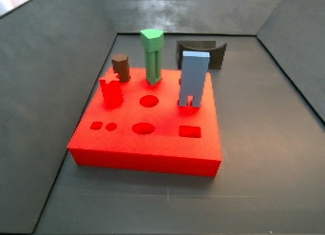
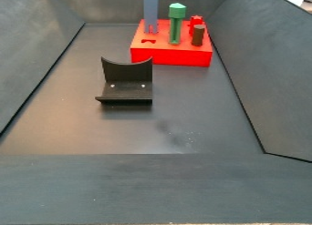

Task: Pick up the oval object. Move up. Place the oval object on the fixture. Regrasp the oval object. Move to above the board. Insert the oval object.
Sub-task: Move to above the board, then insert the oval object.

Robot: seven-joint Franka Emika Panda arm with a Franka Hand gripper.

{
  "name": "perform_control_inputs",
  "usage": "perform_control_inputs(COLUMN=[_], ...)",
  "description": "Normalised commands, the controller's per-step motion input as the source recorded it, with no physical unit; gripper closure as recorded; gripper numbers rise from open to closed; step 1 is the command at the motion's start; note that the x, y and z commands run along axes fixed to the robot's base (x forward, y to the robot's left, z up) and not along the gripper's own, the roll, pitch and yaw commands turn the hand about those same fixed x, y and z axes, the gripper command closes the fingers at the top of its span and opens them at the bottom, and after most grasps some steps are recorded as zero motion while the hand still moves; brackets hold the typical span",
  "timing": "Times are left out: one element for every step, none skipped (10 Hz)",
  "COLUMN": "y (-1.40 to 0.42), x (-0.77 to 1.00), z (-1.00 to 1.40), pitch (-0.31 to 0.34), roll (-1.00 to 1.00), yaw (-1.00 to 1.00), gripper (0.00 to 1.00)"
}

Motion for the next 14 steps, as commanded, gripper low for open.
perform_control_inputs(y=[-0.04,0.0,0.02,0.02,0.01,0.01,0.0,0.0,-0.05,-0.09,-0.14,-0.21,-0.31,-0.33], x=[-0.1,-0.08,-0.07,-0.06,-0.04,-0.03,0.0,0.0,-0.08,-0.16,-0.14,-0.01,0.0,0.0], z=[0.02,0.01,0.01,0.0,0.0,0.0,0.0,-0.02,-0.17,-0.48,-0.69,-0.69,-0.58,-0.7], pitch=[-0.06,-0.066,-0.057,-0.057,-0.04,-0.03,0.0,-0.029,-0.154,-0.137,-0.141,-0.187,-0.243,-0.206], roll=[-1.0,-0.94,-0.73,-0.58,-0.3,-0.21,-0.01,0.0,-0.03,0.0,0.0,-0.07,-0.1,-0.08], yaw=[-0.08,-0.07,-0.06,-0.04,-0.02,-0.02,0.0,0.0,0.03,0.21,0.41,0.4,0.38,0.05], gripper=[1.0,1.0,1.0,1.0,1.0,1.0,1.0,1.0,1.0,1.0,1.0,1.0,1.0,1.0])
